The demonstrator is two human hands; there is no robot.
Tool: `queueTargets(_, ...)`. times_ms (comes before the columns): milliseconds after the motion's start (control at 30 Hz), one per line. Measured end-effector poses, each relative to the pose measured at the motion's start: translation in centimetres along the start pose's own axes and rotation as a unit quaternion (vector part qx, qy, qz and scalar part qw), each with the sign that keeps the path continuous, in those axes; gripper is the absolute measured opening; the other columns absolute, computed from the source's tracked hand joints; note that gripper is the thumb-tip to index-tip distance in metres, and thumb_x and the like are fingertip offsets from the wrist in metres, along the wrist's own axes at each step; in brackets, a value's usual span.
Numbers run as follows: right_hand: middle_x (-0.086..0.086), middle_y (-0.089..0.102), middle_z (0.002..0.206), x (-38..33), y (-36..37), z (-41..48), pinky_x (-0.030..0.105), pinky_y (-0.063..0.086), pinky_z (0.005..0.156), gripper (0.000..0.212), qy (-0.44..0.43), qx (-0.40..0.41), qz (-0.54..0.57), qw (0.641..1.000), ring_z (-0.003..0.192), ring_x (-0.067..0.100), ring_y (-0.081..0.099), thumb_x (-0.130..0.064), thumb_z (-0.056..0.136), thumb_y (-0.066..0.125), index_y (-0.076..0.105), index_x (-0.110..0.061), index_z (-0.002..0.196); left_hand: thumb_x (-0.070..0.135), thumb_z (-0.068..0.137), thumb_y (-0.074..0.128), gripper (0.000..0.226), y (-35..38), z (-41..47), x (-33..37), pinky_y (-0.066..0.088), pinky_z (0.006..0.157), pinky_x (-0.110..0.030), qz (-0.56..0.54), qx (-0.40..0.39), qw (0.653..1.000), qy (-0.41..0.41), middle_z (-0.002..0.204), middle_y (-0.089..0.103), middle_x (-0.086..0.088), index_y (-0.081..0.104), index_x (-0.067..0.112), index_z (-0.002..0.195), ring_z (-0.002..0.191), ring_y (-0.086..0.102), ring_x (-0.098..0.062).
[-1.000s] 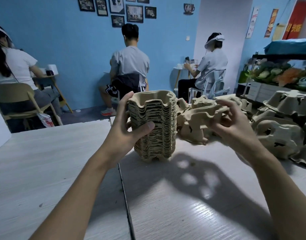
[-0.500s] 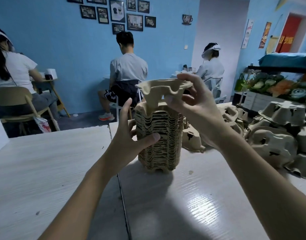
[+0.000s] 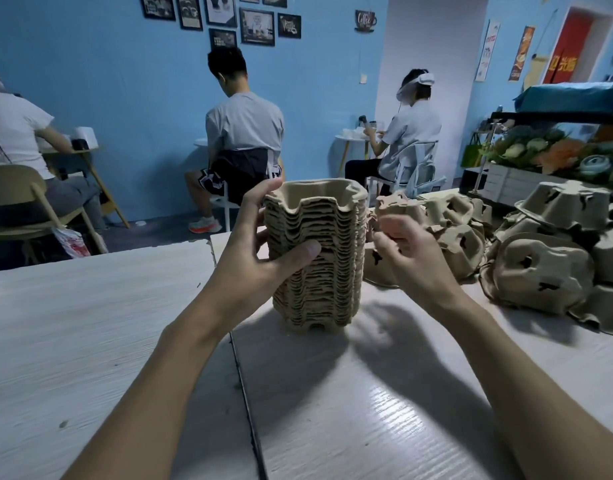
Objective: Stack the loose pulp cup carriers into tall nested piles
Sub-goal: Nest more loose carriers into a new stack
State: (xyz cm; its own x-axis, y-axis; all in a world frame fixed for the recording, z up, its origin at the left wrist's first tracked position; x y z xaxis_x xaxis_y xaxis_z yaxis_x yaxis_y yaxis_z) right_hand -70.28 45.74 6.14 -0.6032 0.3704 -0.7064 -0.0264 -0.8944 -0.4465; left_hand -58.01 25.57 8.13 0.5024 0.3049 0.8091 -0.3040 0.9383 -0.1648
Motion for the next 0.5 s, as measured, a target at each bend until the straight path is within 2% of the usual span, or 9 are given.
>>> queueTargets(67,0.007,0.06,0.128,2.4,0.5,0.0,0.047,0.042,0.104,0.038,0.003,-0.025,-0.153,0.988,0.12,0.024,0.052,-0.028,0.093,0.063,0.059,-0.016,0.128,0.036,0.073,0.078,0.075,0.0,0.0,-0.1,0.051,0.084,-0.02,-0.002,0.0,1.0,-0.003,0.119,0.062,0.019,0.04,0.049,0.136,0.109,0.063,-0.006)
queueTargets(100,0.007,0.057,0.132,3.1,0.8,0.0,0.047,0.039,0.105,0.042,0.015,-0.043,-0.188,0.981,0.124,0.026,0.048,-0.029,0.092,0.063,0.056,-0.017,0.132,0.036,0.073,0.078,0.074,0.1,0.0,0.0,0.051,0.084,-0.02,-0.002,0.0,1.0,-0.004,0.118,0.062,0.018,0.04,0.048,0.135,0.108,0.063,-0.005)
queueTargets(200,0.003,0.048,0.142,3.7,1.3,-0.3,0.044,0.034,0.108,0.053,0.029,-0.07,-0.229,0.971,0.132,0.027,0.037,-0.035,0.093,0.061,0.047,-0.022,0.142,0.036,0.074,0.078,0.073,0.1,-0.1,0.0,0.051,0.083,-0.02,-0.003,-0.001,1.0,-0.007,0.119,0.063,0.016,0.04,0.048,0.135,0.106,0.062,-0.004)
queueTargets(333,0.003,0.034,0.151,4.4,1.9,-0.5,0.047,0.029,0.111,0.054,0.032,-0.098,-0.293,0.95,0.138,0.029,0.027,-0.042,0.094,0.057,0.042,-0.027,0.144,0.035,0.075,0.077,0.071,0.2,-0.1,0.1,0.05,0.084,-0.019,0.003,-0.002,1.0,-0.006,0.115,0.062,0.024,0.04,0.048,0.134,0.106,0.062,-0.002)
queueTargets(500,0.005,0.029,0.147,4.8,2.4,-0.5,0.045,0.031,0.109,0.054,0.026,-0.113,-0.326,0.938,0.133,0.03,0.032,-0.044,0.092,0.058,0.04,-0.03,0.141,0.035,0.075,0.077,0.072,0.2,-0.2,0.0,0.051,0.084,-0.02,0.0,-0.001,1.0,-0.007,0.118,0.062,0.019,0.04,0.047,0.135,0.105,0.062,-0.002)
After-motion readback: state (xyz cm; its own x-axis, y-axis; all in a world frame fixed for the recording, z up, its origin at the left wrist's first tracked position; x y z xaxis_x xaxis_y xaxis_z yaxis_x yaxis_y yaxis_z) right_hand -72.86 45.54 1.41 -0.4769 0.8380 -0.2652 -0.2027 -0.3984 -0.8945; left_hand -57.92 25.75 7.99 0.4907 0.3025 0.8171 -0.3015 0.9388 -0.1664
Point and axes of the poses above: each hand's wrist, its own z-axis towards the middle knuckle, its own y-axis out of the palm, x = y × z, the point moved 5 cm from there along z, towards the middle knuckle
